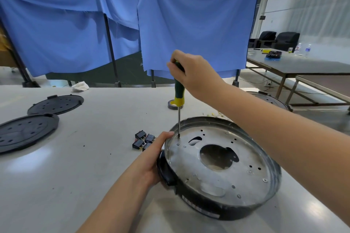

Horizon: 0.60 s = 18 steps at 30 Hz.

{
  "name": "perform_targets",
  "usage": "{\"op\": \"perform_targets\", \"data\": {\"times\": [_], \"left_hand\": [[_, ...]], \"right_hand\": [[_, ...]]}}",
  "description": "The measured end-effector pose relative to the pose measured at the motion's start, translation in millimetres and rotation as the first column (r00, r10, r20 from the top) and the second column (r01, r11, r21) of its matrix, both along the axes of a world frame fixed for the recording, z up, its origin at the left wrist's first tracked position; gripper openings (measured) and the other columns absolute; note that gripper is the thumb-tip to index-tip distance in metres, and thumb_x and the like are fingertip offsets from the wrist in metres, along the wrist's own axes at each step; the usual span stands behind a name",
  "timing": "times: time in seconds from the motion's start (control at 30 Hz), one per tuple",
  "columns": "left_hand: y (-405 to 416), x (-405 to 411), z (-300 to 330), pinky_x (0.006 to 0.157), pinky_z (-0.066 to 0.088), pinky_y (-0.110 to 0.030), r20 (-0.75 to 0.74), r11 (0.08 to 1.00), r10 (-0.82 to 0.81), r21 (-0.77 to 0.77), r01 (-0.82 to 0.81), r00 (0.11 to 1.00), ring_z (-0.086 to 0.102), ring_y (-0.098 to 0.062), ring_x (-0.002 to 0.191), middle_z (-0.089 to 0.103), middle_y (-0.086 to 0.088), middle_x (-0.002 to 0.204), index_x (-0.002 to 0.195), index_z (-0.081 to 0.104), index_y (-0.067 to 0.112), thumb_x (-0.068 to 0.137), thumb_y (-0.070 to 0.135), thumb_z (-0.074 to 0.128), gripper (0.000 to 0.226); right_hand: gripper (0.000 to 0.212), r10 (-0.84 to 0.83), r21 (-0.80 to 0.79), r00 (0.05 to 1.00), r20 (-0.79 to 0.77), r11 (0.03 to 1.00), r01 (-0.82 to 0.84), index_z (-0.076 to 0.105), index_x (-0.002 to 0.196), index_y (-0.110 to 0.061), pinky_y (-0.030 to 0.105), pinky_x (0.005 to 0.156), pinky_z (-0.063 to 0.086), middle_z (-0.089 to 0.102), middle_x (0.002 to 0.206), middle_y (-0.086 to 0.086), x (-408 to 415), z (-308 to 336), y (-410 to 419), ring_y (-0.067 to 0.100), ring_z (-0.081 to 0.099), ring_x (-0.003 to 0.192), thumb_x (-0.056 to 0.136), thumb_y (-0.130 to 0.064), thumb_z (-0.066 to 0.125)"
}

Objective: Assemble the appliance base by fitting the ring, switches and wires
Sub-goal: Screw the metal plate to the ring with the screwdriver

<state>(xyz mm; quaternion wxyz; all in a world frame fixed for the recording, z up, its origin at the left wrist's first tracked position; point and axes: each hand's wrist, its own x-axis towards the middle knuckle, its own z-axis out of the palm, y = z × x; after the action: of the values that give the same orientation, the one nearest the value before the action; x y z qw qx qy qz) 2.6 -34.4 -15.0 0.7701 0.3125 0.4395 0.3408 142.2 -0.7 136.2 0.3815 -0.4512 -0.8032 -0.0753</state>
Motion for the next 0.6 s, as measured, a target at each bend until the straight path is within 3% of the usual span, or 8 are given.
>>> {"op": "perform_targets", "data": {"times": [0.07,0.13,0.23,0.33,0.4,0.47,0.53,0.6], "left_hand": [[0,1,0,0.051,0.053,-0.028,0.002,1.000,0.002,0.016,-0.002,1.000,0.067,-0.023,0.056,0.071,-0.009,0.070,0.064,0.076,0.012,0.051,0.043,0.080,0.033],[-1,1,-1,0.050,0.052,-0.027,0.007,0.999,0.001,0.037,-0.001,1.000,0.066,-0.024,0.055,0.071,-0.010,0.071,0.066,0.076,0.012,0.050,0.043,0.080,0.034],[-1,1,-2,0.050,0.052,-0.027,0.026,0.998,0.003,0.060,-0.005,1.000,0.066,-0.024,0.056,0.071,-0.010,0.071,0.066,0.076,0.013,0.052,0.042,0.078,0.033],[0,2,-4,0.054,0.054,-0.029,0.032,0.998,0.008,0.063,-0.010,0.999,0.067,-0.025,0.060,0.072,-0.011,0.074,0.068,0.077,0.013,0.052,0.043,0.078,0.034],[1,2,-4,0.056,0.054,-0.030,0.038,0.998,0.019,0.060,-0.021,0.999,0.068,-0.025,0.062,0.072,-0.011,0.077,0.069,0.077,0.013,0.050,0.043,0.079,0.036],[2,2,-5,0.061,0.054,-0.032,0.037,0.998,0.040,0.051,-0.042,0.998,0.067,-0.026,0.066,0.071,-0.011,0.082,0.075,0.076,0.012,0.052,0.043,0.080,0.039],[1,2,-6,0.067,0.054,-0.034,0.029,0.997,0.058,0.040,-0.059,0.998,0.066,-0.028,0.072,0.069,-0.012,0.087,0.081,0.075,0.011,0.058,0.043,0.079,0.040],[1,2,-5,0.069,0.053,-0.034,0.028,0.997,0.071,0.030,-0.072,0.997,0.066,-0.028,0.072,0.068,-0.012,0.086,0.078,0.075,0.010,0.060,0.044,0.079,0.038]], "right_hand": [[0.035,-0.243,0.143,0.961,0.133,0.964,0.224,0.041,0.079,-0.011,0.031,0.047,0.026,0.041,0.058,0.006,-3,1,6,0.025,0.034,0.053,0.101,-0.039,0.039],[0.044,-0.465,0.249,0.862,0.203,0.876,0.414,0.035,0.071,-0.013,0.026,0.045,0.015,0.030,0.052,0.000,-7,3,9,0.019,0.026,0.044,0.101,-0.046,0.034],[0.046,-0.604,0.339,0.755,0.257,0.788,0.515,0.022,0.060,-0.014,0.023,0.047,0.012,0.025,0.051,-0.001,-8,4,11,0.015,0.020,0.043,0.101,-0.029,0.037],[0.041,-0.647,0.337,0.694,0.316,0.761,0.555,0.024,0.061,-0.012,0.022,0.047,0.013,0.026,0.054,0.000,-1,4,10,0.015,0.023,0.043,0.099,-0.019,0.038],[0.030,-0.601,0.263,0.743,0.296,0.799,0.541,0.032,0.072,-0.010,0.024,0.046,0.014,0.031,0.057,0.000,4,1,8,0.016,0.027,0.045,0.098,-0.025,0.035],[0.017,-0.433,0.048,0.860,0.270,0.898,0.437,0.038,0.090,-0.010,0.027,0.047,0.021,0.042,0.068,0.003,10,7,3,0.017,0.036,0.053,0.096,-0.025,0.033],[0.016,-0.184,-0.284,0.973,0.140,0.934,0.217,0.045,0.106,-0.012,0.030,0.053,0.037,0.052,0.084,0.006,16,19,-1,0.019,0.047,0.065,0.097,-0.021,0.034],[0.013,-0.011,-0.460,0.998,-0.066,0.888,-0.020,0.048,0.110,-0.018,0.033,0.072,0.053,0.057,0.095,0.009,20,23,-2,0.024,0.060,0.084,0.100,-0.021,0.042]]}}
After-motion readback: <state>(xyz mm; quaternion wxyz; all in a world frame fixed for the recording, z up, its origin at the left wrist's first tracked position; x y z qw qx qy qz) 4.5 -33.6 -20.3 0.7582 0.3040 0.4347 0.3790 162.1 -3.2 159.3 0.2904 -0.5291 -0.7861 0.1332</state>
